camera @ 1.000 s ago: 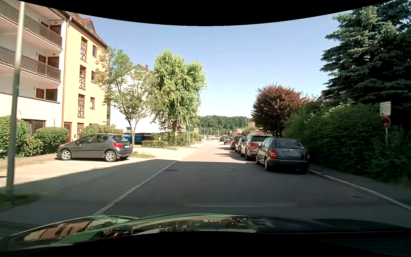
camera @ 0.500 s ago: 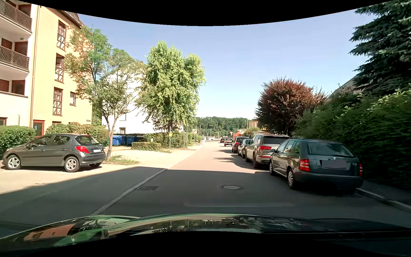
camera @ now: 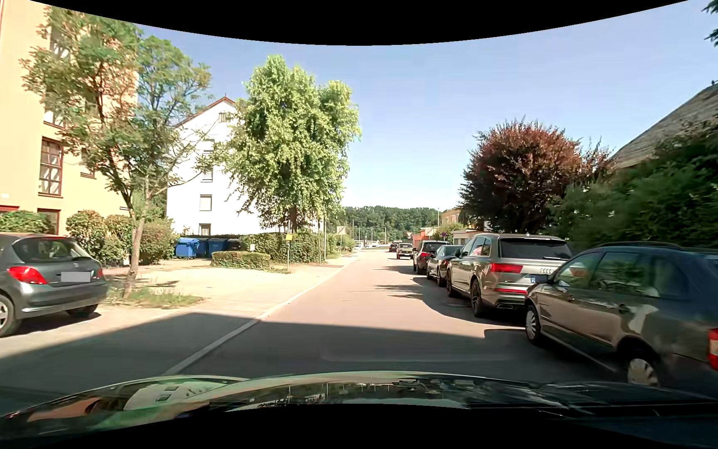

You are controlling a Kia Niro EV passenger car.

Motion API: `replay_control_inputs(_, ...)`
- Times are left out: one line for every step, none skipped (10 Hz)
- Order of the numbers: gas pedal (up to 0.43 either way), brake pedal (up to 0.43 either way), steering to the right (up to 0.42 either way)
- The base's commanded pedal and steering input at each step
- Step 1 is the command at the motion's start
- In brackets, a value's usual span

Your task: Follow the waypoints while adhering to traffic rules and regulations

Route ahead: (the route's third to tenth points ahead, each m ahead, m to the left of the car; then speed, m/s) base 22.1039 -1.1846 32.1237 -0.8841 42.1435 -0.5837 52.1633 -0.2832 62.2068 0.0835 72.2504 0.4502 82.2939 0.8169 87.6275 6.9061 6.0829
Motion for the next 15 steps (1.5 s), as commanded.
replay_control_inputs(0.087, 0.0, -0.008)
replay_control_inputs(0.087, 0.0, -0.009)
replay_control_inputs(0.087, 0.0, -0.008)
replay_control_inputs(0.087, 0.0, -0.007)
replay_control_inputs(0.087, 0.0, -0.005)
replay_control_inputs(0.087, 0.0, -0.001)
replay_control_inputs(0.087, 0.0, -0.001)
replay_control_inputs(0.087, 0.0, -0.003)
replay_control_inputs(0.079, 0.0, -0.003)
replay_control_inputs(0.047, 0.0, -0.002)
replay_control_inputs(0.039, 0.0, -0.002)
replay_control_inputs(0.039, 0.0, -0.003)
replay_control_inputs(0.039, 0.0, -0.002)
replay_control_inputs(0.039, 0.0, -0.003)
replay_control_inputs(0.039, 0.0, -0.003)
